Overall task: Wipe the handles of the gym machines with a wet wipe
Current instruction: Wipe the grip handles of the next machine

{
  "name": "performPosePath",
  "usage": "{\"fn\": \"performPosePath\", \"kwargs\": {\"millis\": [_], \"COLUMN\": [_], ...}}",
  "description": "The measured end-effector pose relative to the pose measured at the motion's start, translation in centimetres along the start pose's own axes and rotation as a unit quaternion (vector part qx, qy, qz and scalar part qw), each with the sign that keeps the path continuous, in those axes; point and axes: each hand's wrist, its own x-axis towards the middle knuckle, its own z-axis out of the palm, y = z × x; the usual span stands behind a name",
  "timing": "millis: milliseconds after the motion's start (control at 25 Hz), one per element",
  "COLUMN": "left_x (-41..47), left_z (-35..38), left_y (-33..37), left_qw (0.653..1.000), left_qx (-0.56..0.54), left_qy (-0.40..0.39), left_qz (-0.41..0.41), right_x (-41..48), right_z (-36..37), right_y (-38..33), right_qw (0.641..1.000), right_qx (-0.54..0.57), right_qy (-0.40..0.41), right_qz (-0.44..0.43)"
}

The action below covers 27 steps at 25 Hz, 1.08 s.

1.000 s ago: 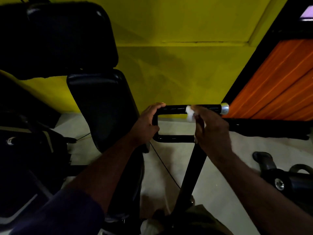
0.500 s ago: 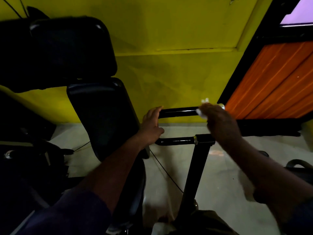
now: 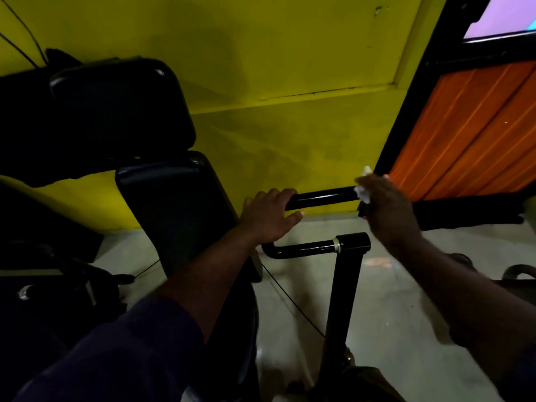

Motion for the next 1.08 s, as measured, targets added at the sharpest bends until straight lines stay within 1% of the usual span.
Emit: {"fn": "performPosePath", "kwargs": {"millis": [40,120,160,200,280,320,360,400,440,480,520,560,600,640,680,720,760,800,840,880,920,960,1000,1040,1080], "left_x": [0.8,2.5,3.3,4.1,5.2,5.6,5.9,6.2,6.3,6.4,6.6,6.8,7.0,7.1,7.1,7.0,7.0,7.0,7.0,7.0,6.9,6.9,6.9,6.9,7.0], "left_z": [-0.2,-0.9,-1.1,-1.2,-0.9,-0.7,-0.5,-0.3,-0.2,-0.1,0.2,0.3,0.3,0.4,0.4,0.4,0.3,0.2,0.2,0.2,0.3,0.4,0.4,0.5,0.5], "left_y": [0.5,1.6,1.9,2.2,2.3,2.3,2.3,2.1,1.8,1.7,1.6,1.6,1.6,1.5,1.5,1.6,1.6,1.7,1.6,1.6,1.5,1.5,1.4,1.3,1.1], "left_qw": [1.0,0.998,0.994,0.991,0.988,0.988,0.989,0.989,0.99,0.99,0.991,0.991,0.992,0.992,0.992,0.992,0.992,0.992,0.992,0.993,0.993,0.993,0.993,0.993,0.993], "left_qx": [0.005,0.044,0.071,0.086,0.063,0.045,0.036,0.035,0.033,0.031,0.03,0.034,0.04,0.044,0.045,0.046,0.049,0.053,0.053,0.052,0.053,0.055,0.055,0.055,0.055], "left_qy": [-0.003,-0.018,-0.03,-0.048,-0.077,-0.075,-0.067,-0.061,-0.06,-0.061,-0.062,-0.062,-0.061,-0.059,-0.058,-0.057,-0.059,-0.06,-0.058,-0.057,-0.055,-0.052,-0.048,-0.043,-0.038], "left_qz": [0.014,0.051,0.071,0.091,0.116,0.124,0.131,0.13,0.124,0.12,0.116,0.111,0.108,0.104,0.102,0.099,0.096,0.095,0.095,0.093,0.091,0.091,0.093,0.095,0.098], "right_x": [0.2,0.8,1.6,2.3,2.8,2.8,2.8,2.7,2.7,2.3,1.7,1.2,1.1,1.3,2.1,3.4,4.8,6.0,6.6,6.7,6.1,5.1,3.6,1.9,0.5], "right_z": [0.9,1.6,1.0,0.1,-1.1,-1.0,-0.6,0.0,0.5,1.0,1.4,1.7,2.1,2.7,2.8,3.1,3.1,2.8,1.9,1.1,0.5,0.3,0.4,0.6,1.0], "right_y": [-1.0,-1.1,-0.2,1.1,3.0,4.0,4.6,4.7,4.2,4.2,3.9,3.3,2.9,2.7,2.5,2.9,3.3,3.7,4.0,4.2,4.1,4.0,3.8,3.4,3.0], "right_qw": [0.999,0.99,0.989,0.993,0.999,0.995,0.973,0.907,0.792,0.694,0.668,0.715,0.794,0.885,0.941,0.961,0.956,0.923,0.856,0.766,0.682,0.621,0.584,0.564,0.569], "right_qx": [0.0,-0.018,-0.023,-0.018,0.024,0.083,0.188,0.343,0.504,0.598,0.614,0.571,0.491,0.37,0.272,0.233,0.254,0.319,0.414,0.506,0.572,0.614,0.641,0.666,0.679], "right_qy": [-0.026,-0.078,-0.074,-0.053,-0.023,-0.014,-0.012,-0.024,-0.033,-0.017,0.005,0.039,0.076,0.1,0.092,0.052,-0.011,-0.074,-0.116,-0.126,-0.112,-0.073,-0.029,0.002,0.025], "right_qz": [-0.026,-0.113,-0.125,-0.1,-0.018,0.044,0.135,0.244,0.344,0.401,0.42,0.402,0.35,0.266,0.179,0.135,0.145,0.201,0.288,0.377,0.442,0.481,0.498,0.489,0.463]}}
